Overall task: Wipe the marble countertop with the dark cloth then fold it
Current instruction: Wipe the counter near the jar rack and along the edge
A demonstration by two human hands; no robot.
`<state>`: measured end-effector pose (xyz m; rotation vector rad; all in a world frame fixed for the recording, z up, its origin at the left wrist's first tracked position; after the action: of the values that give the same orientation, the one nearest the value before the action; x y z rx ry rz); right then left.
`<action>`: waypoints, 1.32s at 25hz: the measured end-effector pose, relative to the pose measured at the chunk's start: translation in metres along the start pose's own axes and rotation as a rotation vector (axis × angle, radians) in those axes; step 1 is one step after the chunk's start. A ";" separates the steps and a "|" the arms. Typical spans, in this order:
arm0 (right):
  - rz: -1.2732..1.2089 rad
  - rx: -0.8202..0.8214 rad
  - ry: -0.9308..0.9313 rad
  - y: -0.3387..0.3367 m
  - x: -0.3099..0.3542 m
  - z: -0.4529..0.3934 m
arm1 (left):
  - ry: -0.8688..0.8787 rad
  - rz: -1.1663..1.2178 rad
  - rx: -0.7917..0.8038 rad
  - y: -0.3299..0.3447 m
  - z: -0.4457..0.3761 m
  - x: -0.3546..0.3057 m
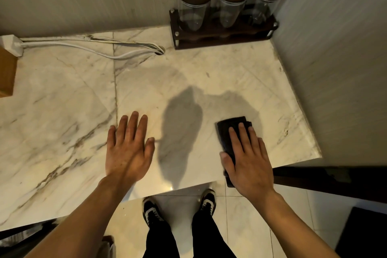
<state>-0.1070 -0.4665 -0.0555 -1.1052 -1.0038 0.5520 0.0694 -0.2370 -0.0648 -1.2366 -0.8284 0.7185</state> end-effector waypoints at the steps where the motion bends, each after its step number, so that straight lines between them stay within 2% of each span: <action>1: 0.009 0.019 -0.021 -0.001 -0.005 0.004 | 0.002 -0.001 -0.001 0.000 0.000 0.000; 7: 0.099 0.082 -0.070 -0.015 -0.045 0.016 | -0.002 -0.001 -0.016 -0.001 0.000 -0.001; 13: 0.059 0.145 -0.115 -0.031 -0.070 0.007 | -0.011 0.001 -0.040 -0.003 0.001 -0.002; 23: 0.068 0.115 -0.081 -0.031 -0.062 -0.067 | -0.060 0.093 -0.082 -0.026 -0.013 -0.011; 27: 0.073 0.103 -0.075 -0.028 -0.052 -0.095 | 0.027 0.135 -0.106 -0.041 -0.040 -0.049; 33: 0.044 0.082 -0.045 -0.028 -0.035 -0.147 | 0.058 0.083 -0.036 -0.024 -0.062 -0.079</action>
<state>0.0020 -0.5743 -0.0581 -1.0481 -0.9890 0.6506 0.0820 -0.3393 -0.0602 -1.3242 -0.7487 0.7333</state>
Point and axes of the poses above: each hand's wrist, its own z-axis away from the middle knuckle, its own y-axis out of the palm, x = y × z, the point moved 9 cm from there along -z, towards the middle knuckle, and after that the axes turned 15 degrees about -z, right-handed, at the moved point
